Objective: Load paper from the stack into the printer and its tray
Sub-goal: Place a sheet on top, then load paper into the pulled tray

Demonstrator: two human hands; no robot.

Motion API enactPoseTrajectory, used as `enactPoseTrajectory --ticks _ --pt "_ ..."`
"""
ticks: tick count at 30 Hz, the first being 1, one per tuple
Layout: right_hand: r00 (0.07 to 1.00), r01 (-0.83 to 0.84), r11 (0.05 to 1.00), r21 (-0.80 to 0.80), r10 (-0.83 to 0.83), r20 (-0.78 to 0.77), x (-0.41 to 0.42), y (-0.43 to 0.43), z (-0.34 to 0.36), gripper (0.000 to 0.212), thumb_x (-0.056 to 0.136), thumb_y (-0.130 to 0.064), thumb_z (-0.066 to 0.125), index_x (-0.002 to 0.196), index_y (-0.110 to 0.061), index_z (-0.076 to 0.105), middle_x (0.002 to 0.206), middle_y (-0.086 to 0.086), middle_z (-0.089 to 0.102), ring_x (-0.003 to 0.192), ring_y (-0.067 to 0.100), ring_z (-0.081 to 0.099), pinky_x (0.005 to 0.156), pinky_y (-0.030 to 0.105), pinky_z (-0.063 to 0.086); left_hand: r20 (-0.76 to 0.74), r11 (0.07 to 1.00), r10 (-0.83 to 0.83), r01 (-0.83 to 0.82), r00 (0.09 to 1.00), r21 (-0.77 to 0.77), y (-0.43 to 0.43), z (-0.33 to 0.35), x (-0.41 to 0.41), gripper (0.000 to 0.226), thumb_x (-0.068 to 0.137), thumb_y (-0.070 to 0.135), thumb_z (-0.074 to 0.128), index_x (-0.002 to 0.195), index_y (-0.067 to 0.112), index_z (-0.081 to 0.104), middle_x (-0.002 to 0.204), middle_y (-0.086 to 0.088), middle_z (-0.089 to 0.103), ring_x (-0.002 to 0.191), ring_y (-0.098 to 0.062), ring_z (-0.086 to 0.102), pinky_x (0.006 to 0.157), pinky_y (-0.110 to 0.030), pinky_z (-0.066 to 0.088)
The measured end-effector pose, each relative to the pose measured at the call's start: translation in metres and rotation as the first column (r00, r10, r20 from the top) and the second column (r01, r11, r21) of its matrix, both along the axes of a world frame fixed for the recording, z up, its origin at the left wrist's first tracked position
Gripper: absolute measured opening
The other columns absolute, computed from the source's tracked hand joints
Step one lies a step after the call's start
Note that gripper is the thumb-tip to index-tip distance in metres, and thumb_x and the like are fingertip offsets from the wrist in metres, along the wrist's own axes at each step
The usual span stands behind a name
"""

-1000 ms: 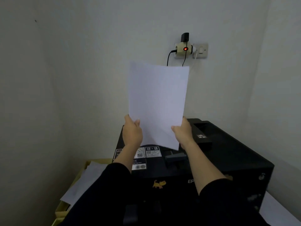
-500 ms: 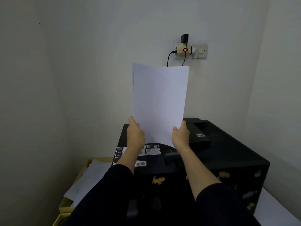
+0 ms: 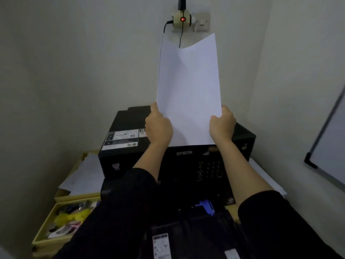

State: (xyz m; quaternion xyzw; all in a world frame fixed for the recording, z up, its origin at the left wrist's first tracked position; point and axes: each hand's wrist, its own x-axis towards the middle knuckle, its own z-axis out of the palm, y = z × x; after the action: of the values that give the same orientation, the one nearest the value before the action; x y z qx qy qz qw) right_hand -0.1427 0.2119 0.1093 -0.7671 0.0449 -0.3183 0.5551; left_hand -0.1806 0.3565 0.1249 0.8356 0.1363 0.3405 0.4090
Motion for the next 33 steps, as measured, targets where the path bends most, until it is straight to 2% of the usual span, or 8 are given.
enactPoseTrajectory --ticks 3,8,14,17,23,29,31,33 --pt "1.0 0.016 0.999 0.036 -0.016 -0.009 -0.025 -0.027 -0.026 0.029 0.079 0.007 0.038 0.066 -0.018 0.046 0.073 -0.006 0.055 0.065 0.012 0.047 0.055 0.023 0.037 0.01 0.997 -0.036 0.037 0.999 -0.062 -0.025 -0.021 -0.025 0.038 0.092 -0.006 0.035 0.125 0.006 0.05 0.107 -0.018 0.065 0.089 -0.03 0.06 0.069 -0.032 0.045" --pt "0.996 -0.023 0.992 0.126 0.033 -0.079 -0.064 -0.06 -0.077 0.029 0.078 0.008 0.041 0.065 -0.016 0.05 0.066 -0.009 0.052 0.057 0.008 0.042 0.051 0.02 0.033 0.004 0.976 -0.117 0.116 0.993 -0.186 -0.048 -0.074 -0.066 0.041 0.093 -0.004 0.034 0.129 0.008 0.05 0.113 -0.018 0.064 0.096 -0.032 0.062 0.081 -0.038 0.052" --pt "0.969 -0.044 0.984 0.17 0.084 -0.232 -0.117 -0.075 -0.146 0.033 0.078 0.01 0.044 0.054 -0.013 0.041 0.059 -0.002 0.045 0.054 0.011 0.036 0.051 0.02 0.026 -0.082 0.956 -0.121 0.094 0.989 -0.28 -0.061 -0.152 -0.117 0.036 0.095 -0.002 0.036 0.128 0.006 0.051 0.105 -0.02 0.065 0.085 -0.031 0.061 0.073 -0.035 0.05" --pt "0.935 -0.076 0.981 0.18 0.133 -0.328 -0.145 -0.078 -0.183 0.013 0.078 0.011 0.047 0.075 0.008 0.059 0.073 0.01 0.058 0.066 0.019 0.048 0.056 0.022 0.034 -0.214 0.942 -0.117 0.04 0.97 -0.333 -0.062 -0.19 -0.148 0.038 0.098 0.001 0.035 0.134 0.004 0.045 0.088 -0.017 0.056 0.072 -0.024 0.05 0.066 -0.028 0.04" --pt "0.808 -0.097 0.966 0.239 0.216 -0.548 -0.188 -0.087 -0.241 0.018 0.081 0.013 0.048 0.081 0.002 0.063 0.076 0.005 0.061 0.065 0.017 0.051 0.055 0.02 0.037 -0.406 0.897 -0.159 -0.04 0.9 -0.44 -0.064 -0.238 -0.198 0.042 0.099 0.001 0.038 0.142 0.001 0.039 0.133 -0.016 0.053 0.119 -0.034 0.053 0.101 -0.034 0.041" --pt "0.615 -0.106 0.974 0.202 0.224 -0.756 -0.205 -0.098 -0.283 0.018 0.085 0.009 0.05 0.079 -0.003 0.062 0.076 0.005 0.058 0.074 0.022 0.053 0.064 0.025 0.043 -0.65 0.876 -0.203 -0.161 0.733 -0.455 -0.05 -0.27 -0.206 0.036 0.096 -0.002 0.041 0.131 -0.003 0.051 0.129 -0.023 0.057 0.115 -0.034 0.057 0.087 -0.032 0.048" --pt "0.541 -0.133 0.982 0.137 0.188 -0.82 -0.204 -0.097 -0.292 0.027 0.087 0.006 0.052 0.063 -0.006 0.051 0.068 0.002 0.051 0.066 0.018 0.05 0.059 0.025 0.043 -0.708 0.863 -0.208 -0.214 0.675 -0.458 -0.045 -0.282 -0.205 0.035 0.098 0.003 0.04 0.13 -0.004 0.052 0.133 -0.022 0.055 0.098 -0.022 0.063 0.067 -0.02 0.046" --pt "0.497 -0.107 0.987 0.119 0.157 -0.853 -0.201 -0.094 -0.294 0.033 0.088 0.004 0.052 0.06 -0.013 0.045 0.066 0.002 0.047 0.066 0.018 0.051 0.058 0.026 0.046 -0.77 0.858 -0.241 -0.24 0.591 -0.453 -0.041 -0.285 -0.203 0.035 0.099 0.007 0.041 0.132 -0.001 0.05 0.138 -0.017 0.052 0.088 -0.009 0.058 0.069 -0.013 0.044"
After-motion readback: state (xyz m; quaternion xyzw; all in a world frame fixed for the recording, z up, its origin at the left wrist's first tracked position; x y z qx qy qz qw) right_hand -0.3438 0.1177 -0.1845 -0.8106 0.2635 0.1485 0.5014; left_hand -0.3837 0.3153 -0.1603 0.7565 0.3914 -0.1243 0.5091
